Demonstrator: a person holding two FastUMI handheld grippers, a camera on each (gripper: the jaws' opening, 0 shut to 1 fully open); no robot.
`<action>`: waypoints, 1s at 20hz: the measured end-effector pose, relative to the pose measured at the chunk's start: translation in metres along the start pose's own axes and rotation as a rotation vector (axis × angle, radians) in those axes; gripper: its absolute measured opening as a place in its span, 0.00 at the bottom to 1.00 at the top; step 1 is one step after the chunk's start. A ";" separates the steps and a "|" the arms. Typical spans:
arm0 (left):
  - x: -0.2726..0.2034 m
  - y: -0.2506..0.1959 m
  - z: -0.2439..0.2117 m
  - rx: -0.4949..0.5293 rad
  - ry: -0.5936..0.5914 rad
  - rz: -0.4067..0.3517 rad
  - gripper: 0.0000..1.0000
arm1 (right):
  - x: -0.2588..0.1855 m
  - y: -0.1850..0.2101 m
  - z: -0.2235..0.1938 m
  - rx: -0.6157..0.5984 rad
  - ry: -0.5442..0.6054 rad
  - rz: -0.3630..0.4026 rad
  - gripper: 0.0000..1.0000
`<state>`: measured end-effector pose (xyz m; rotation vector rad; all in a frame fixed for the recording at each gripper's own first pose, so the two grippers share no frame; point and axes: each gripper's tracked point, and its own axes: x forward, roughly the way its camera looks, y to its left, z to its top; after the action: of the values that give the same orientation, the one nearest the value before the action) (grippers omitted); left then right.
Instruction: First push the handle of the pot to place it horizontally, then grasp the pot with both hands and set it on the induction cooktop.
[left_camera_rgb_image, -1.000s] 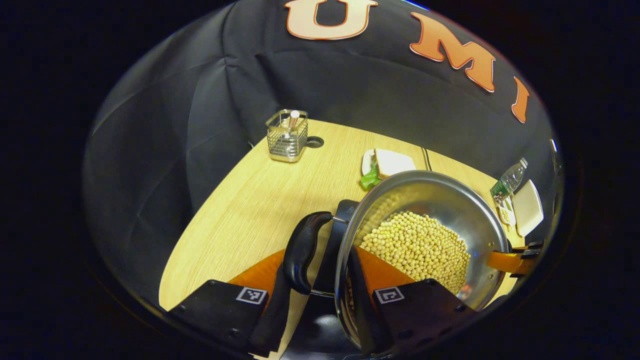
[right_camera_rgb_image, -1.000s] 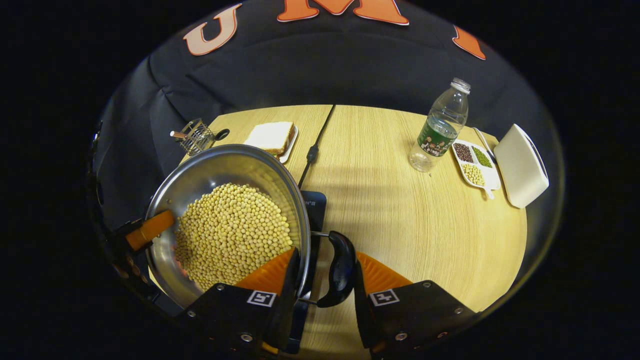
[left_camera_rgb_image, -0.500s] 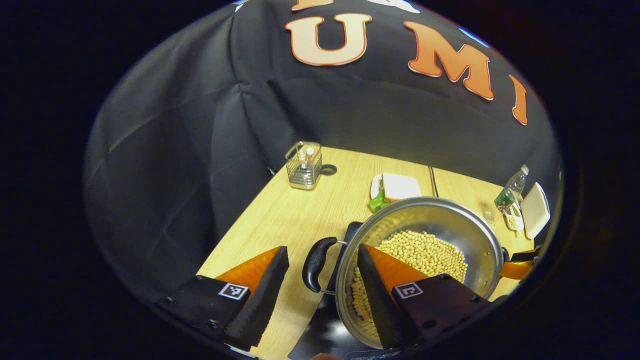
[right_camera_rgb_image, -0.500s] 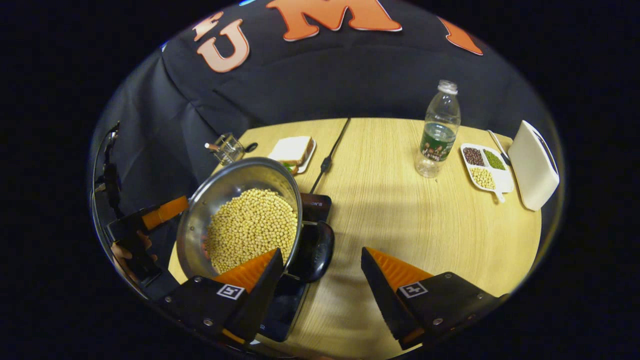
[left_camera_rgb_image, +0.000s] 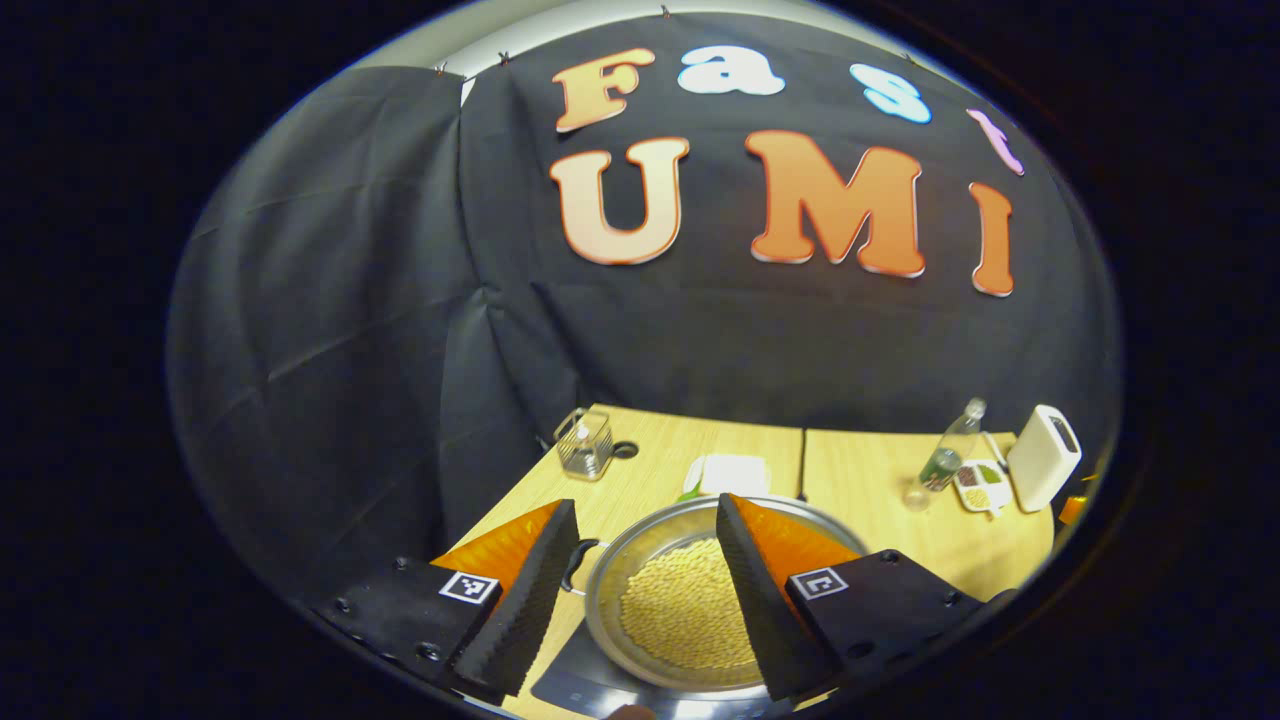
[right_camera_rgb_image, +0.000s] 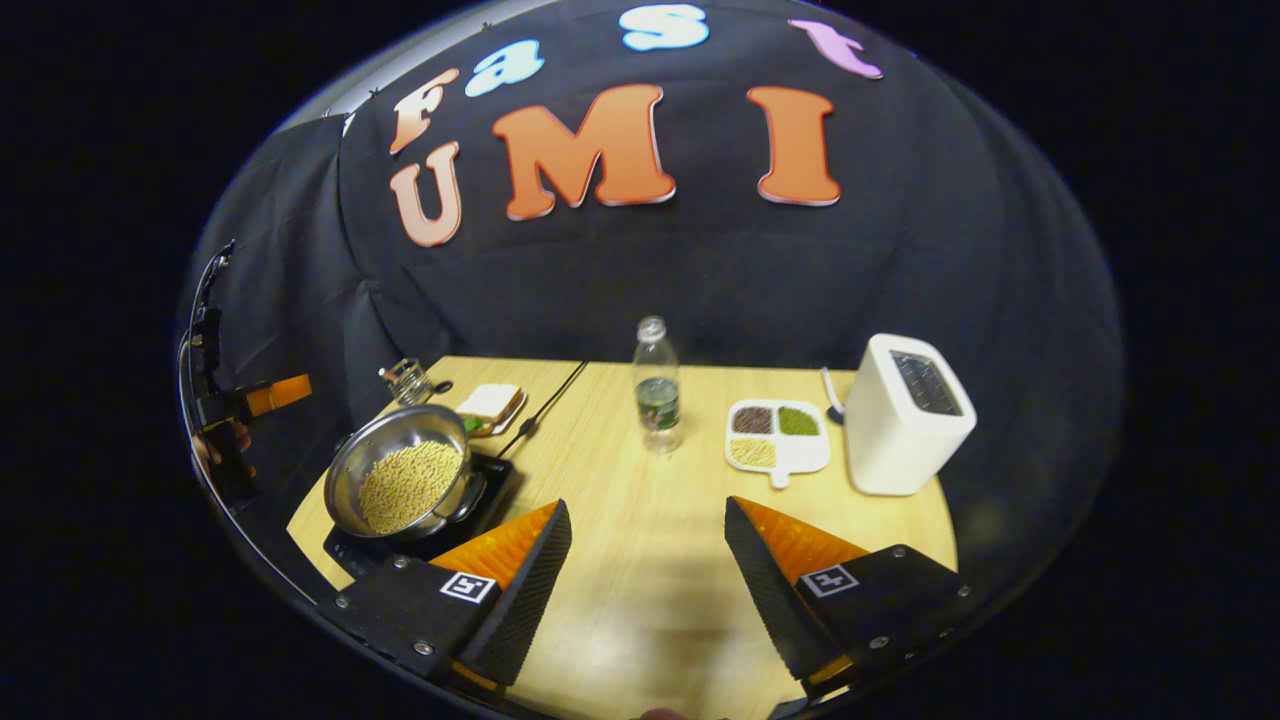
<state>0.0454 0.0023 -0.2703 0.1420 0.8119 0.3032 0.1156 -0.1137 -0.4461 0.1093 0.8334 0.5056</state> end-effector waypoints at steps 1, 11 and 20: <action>-0.012 -0.011 0.021 -0.015 -0.043 -0.015 0.91 | -0.008 -0.012 0.013 -0.009 -0.046 -0.017 0.95; -0.142 -0.088 0.211 -0.068 -0.515 -0.175 0.96 | -0.136 -0.116 0.188 -0.158 -0.500 -0.176 0.95; -0.232 -0.097 0.307 -0.102 -0.724 -0.305 0.96 | -0.220 -0.113 0.290 -0.202 -0.726 -0.193 0.95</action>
<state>0.1404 -0.1664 0.0758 0.0233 0.0926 -0.0072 0.2477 -0.2866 -0.1330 0.0198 0.0788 0.3264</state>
